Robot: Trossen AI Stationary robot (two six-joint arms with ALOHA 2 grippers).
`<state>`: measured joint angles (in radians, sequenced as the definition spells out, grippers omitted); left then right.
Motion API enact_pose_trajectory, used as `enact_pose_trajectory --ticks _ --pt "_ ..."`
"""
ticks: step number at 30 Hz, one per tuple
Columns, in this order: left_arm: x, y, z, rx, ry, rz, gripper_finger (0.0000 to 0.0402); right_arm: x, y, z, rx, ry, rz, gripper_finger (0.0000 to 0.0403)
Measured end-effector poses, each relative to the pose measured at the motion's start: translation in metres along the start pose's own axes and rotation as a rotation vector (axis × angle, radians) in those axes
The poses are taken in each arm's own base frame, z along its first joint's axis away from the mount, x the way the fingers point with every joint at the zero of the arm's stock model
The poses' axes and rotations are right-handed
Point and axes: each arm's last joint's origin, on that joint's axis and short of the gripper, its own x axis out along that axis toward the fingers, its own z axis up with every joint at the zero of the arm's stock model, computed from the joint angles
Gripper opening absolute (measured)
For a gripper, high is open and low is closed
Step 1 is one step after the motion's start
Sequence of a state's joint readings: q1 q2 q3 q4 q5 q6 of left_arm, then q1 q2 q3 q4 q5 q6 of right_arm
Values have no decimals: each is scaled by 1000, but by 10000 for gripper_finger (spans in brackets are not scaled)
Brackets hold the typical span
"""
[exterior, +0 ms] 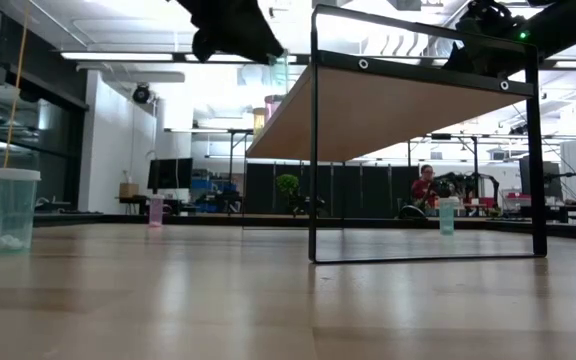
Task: Pick and place medicine bottles onto shelf by color
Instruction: Put the blue pill bottle on the shelf
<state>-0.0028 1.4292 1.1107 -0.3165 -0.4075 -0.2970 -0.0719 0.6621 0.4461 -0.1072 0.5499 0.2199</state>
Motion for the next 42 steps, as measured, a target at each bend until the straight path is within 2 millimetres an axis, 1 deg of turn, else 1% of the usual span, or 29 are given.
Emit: enact_pose_trajectory --ticks 2,6,9,18,29,35,42 --pt "2 3 1 1 8 -26 96 0 0 0 0 0 0 165" --pt "12 11 1 -15 27 -22 97 0 0 0 7 0 0 165" --pt "13 15 5 -40 10 -28 97 0 0 0 5 0 0 165" --pt "20 23 2 -55 64 -50 97 0 0 0 4 0 0 165" --pt "24 29 2 -70 80 -64 97 0 0 0 7 0 0 165" --pt "24 29 2 -35 79 -67 110 0 0 0 7 0 0 165" --pt "25 29 2 -26 77 -62 136 0 0 0 7 0 0 165"
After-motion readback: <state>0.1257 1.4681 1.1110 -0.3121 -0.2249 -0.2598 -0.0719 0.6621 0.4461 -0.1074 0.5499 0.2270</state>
